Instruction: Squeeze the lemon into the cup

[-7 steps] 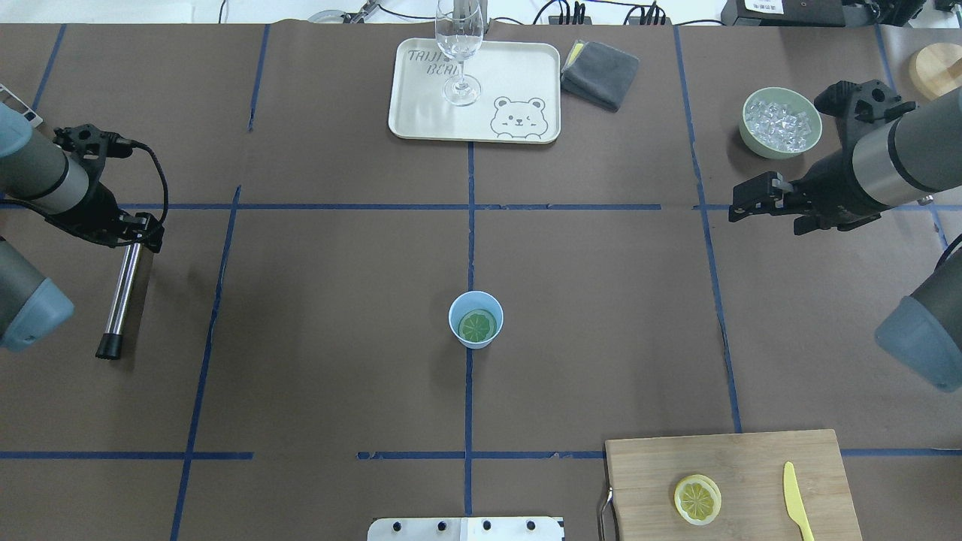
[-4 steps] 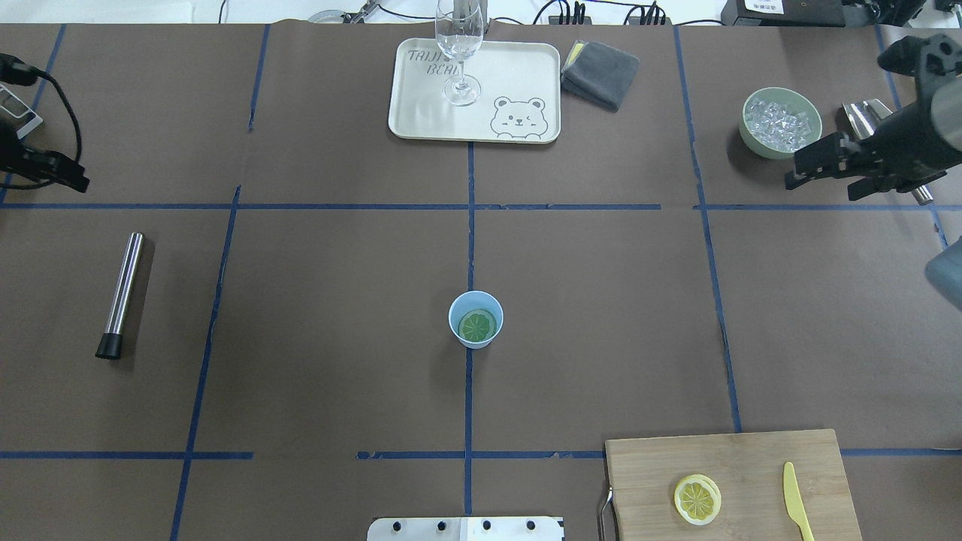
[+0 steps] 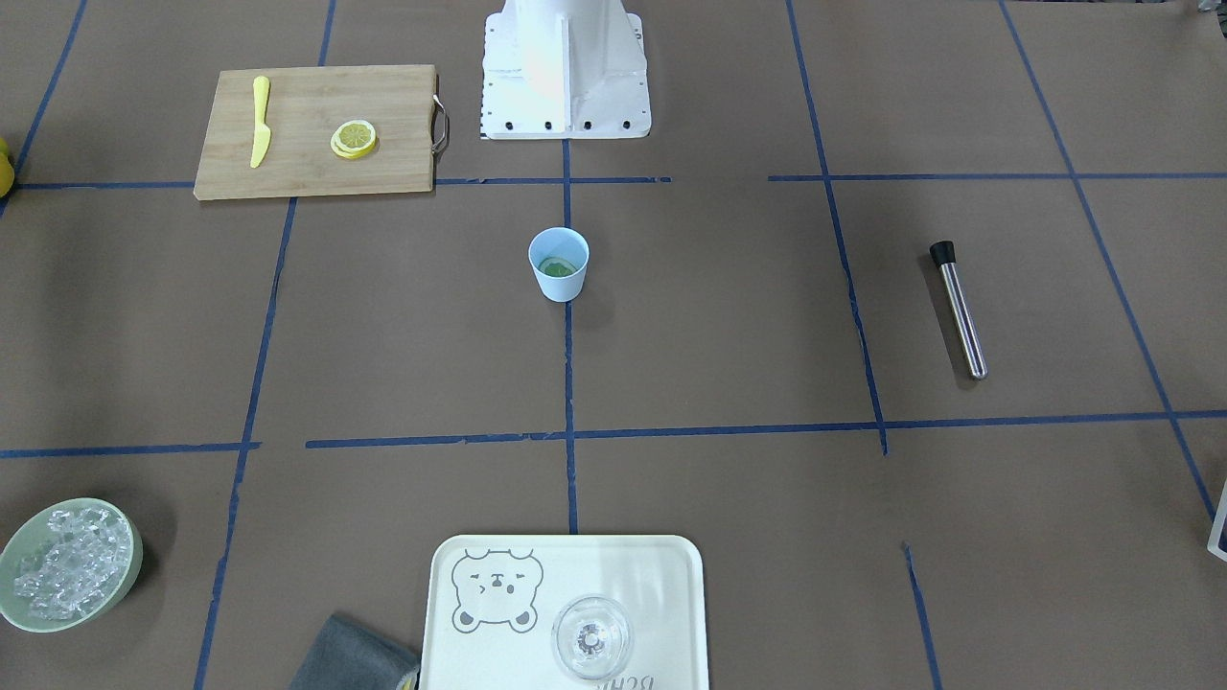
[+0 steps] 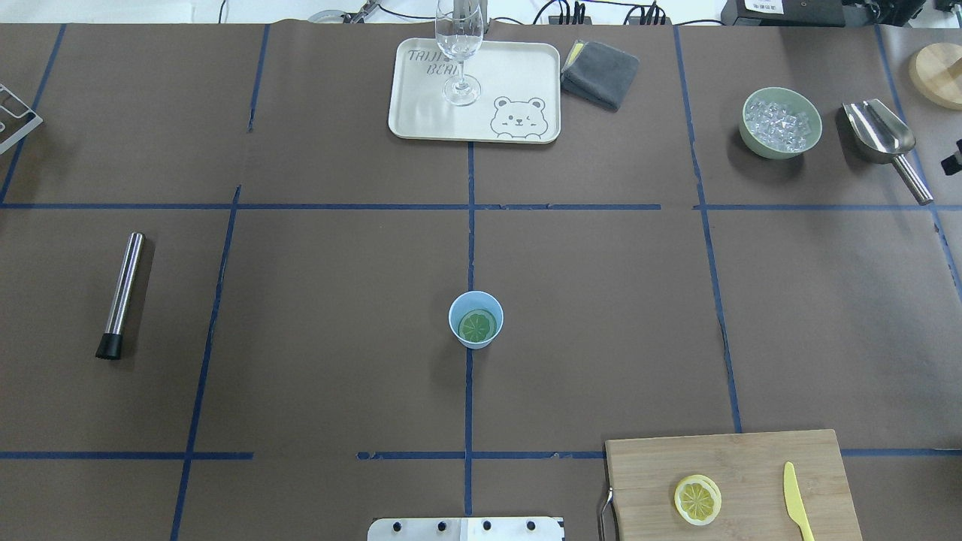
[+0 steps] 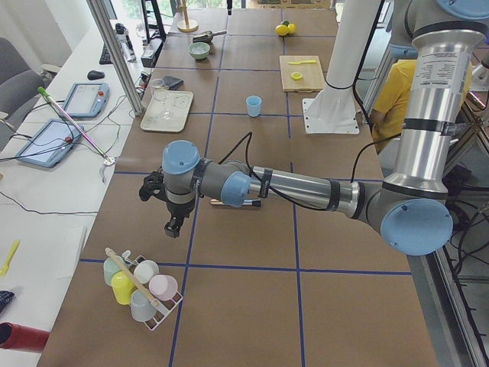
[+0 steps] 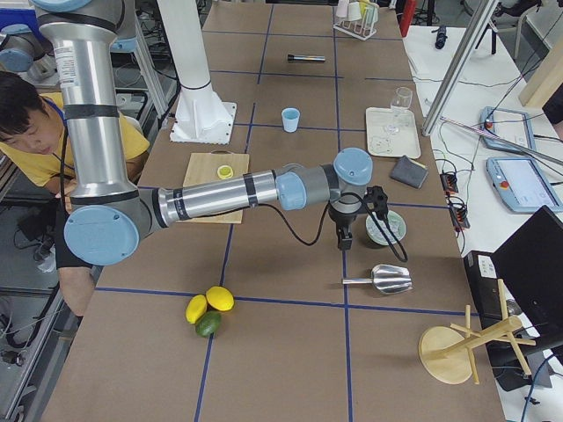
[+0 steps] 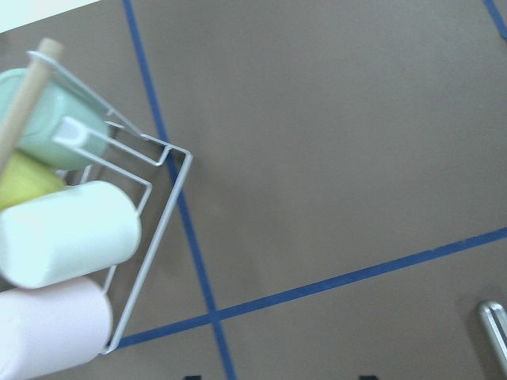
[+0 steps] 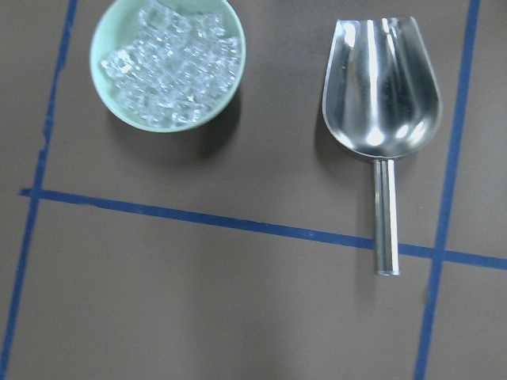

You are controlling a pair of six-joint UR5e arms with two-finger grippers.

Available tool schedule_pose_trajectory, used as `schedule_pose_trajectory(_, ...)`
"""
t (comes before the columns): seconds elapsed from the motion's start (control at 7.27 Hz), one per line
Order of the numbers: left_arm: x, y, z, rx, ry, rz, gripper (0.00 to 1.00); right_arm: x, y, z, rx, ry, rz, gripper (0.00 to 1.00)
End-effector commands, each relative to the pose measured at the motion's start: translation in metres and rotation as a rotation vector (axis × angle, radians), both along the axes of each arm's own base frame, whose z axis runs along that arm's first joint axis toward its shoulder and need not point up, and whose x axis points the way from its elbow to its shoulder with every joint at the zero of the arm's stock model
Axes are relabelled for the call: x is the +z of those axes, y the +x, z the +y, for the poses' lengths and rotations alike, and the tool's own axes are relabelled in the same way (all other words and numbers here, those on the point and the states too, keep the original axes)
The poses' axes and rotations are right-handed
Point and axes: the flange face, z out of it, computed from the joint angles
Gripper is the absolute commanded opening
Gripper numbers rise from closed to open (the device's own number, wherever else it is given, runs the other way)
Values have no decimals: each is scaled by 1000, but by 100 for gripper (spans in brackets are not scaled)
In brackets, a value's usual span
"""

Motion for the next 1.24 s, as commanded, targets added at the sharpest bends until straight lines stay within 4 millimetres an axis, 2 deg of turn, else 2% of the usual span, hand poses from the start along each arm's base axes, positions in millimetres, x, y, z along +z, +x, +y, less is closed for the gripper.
schedule_pose_trajectory(0.0, 19, -35, 21, -6, -102, 100, 80, 52, 35, 3, -105, 7, 11, 100)
schedule_pose_trajectory(0.14, 41, -30, 28, -6, -147, 113, 81, 51, 34, 2, -104, 6, 7, 100)
schedule_pose_trajectory(0.28, 44, -30, 30, -7, -165, 113, 100, 57, 31, 0, -109, -5, 5, 100)
schedule_pose_trajectory(0.41, 50, -28, 38, -6, -173, 113, 100, 57, 28, -1, -110, -9, 10, 100)
schedule_pose_trajectory(0.55, 52, -20, 37, 6, -181, 111, 100, 68, 14, -2, -127, -35, 23, 100)
schedule_pose_trajectory(0.69, 40, -2, 33, -14, -215, 116, 100, 62, 14, -17, -124, -19, 16, 100)
schedule_pose_trajectory(0.83, 27, 22, 31, -36, -264, 123, 100, 62, 14, -19, -123, -18, 16, 100)
schedule_pose_trajectory(0.96, 23, 32, 40, -22, -260, 122, 100, 61, 14, -20, -122, -14, 21, 100)
schedule_pose_trajectory(1.1, 27, 31, 46, -23, -239, 116, 100, 53, 13, -21, -120, -7, 13, 100)
